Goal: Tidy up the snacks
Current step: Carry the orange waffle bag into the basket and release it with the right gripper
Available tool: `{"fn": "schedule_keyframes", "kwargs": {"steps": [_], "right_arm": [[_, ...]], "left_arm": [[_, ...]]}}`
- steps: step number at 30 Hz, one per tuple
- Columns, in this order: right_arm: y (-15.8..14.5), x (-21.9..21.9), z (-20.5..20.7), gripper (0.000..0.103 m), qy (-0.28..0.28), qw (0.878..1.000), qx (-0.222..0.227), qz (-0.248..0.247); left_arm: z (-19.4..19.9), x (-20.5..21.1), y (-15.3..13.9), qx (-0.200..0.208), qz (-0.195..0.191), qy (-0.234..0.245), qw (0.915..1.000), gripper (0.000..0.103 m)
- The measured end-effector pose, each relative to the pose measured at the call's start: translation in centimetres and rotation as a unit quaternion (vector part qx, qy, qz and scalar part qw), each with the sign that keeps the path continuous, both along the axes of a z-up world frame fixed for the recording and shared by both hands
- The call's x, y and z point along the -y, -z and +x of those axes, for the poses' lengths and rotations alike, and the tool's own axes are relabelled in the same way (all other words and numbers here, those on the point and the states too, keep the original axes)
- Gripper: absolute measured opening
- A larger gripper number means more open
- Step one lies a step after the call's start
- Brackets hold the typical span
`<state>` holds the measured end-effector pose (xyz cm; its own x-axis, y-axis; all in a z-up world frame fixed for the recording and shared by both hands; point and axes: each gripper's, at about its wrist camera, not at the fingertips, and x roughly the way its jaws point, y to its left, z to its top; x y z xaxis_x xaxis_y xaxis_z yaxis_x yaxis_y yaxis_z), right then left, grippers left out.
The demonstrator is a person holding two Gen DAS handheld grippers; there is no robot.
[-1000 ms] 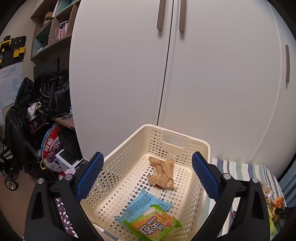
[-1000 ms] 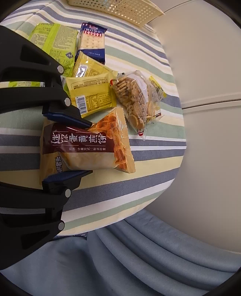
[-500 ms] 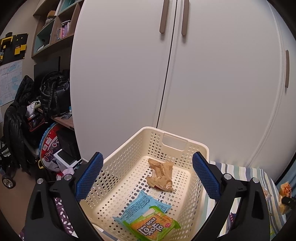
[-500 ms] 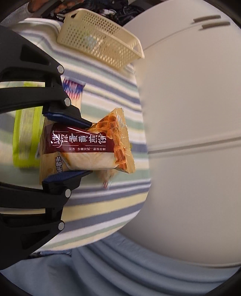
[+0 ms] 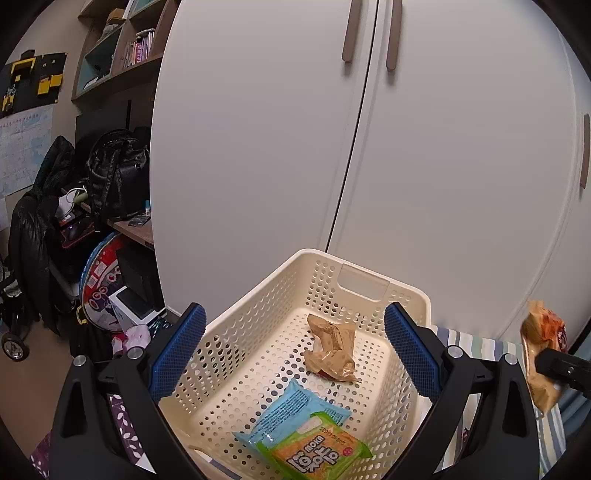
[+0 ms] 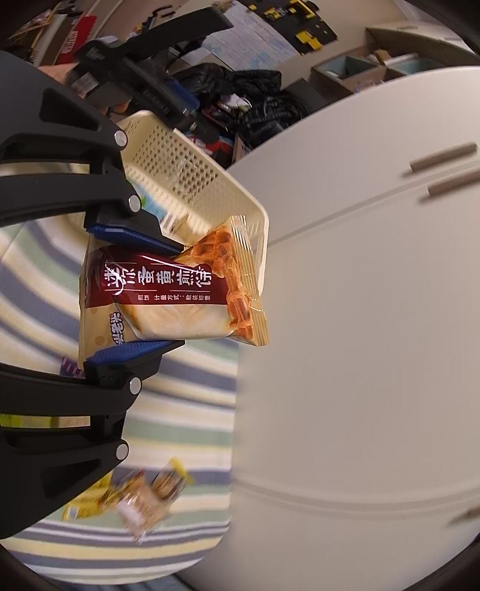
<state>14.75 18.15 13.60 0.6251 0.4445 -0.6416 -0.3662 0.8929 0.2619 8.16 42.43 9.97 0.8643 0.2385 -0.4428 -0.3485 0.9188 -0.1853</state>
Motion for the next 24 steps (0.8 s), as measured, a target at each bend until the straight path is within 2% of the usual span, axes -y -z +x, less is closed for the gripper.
{"fn": "schedule_keyframes", "kwargs": {"steps": [10,15,20,22,24], "right_arm": [[-0.5,-8.9,2.8,0.044,-0.05,0.999,0.001,0.001],[0.1,-10.6,4.2,0.044,-0.045,0.999,-0.007,-0.002],[0.7,-11.7,5.0,0.045,-0.044,0.999,-0.013,-0.004],[0.7,-11.8,5.2,0.047,-0.043,0.999,-0.012,-0.006],[0.5,-11.8,5.3,0.053,-0.038,0.999,-0.008,-0.009]], "left_arm": [[-0.4,-1.9,0.1,0.007,-0.035,-0.006,0.9994,0.099],[-0.6,-2.9,0.2,0.008,-0.048,-0.017,0.9987,0.099],[-0.8,-3.2,0.1,0.013,-0.045,-0.026,0.9986,0.099],[-0.9,-3.3,0.0,0.015,-0.043,-0.03,0.9985,0.1],[-1.0,-3.4,-0.1,0.016,-0.044,-0.032,0.9984,0.1]]}}
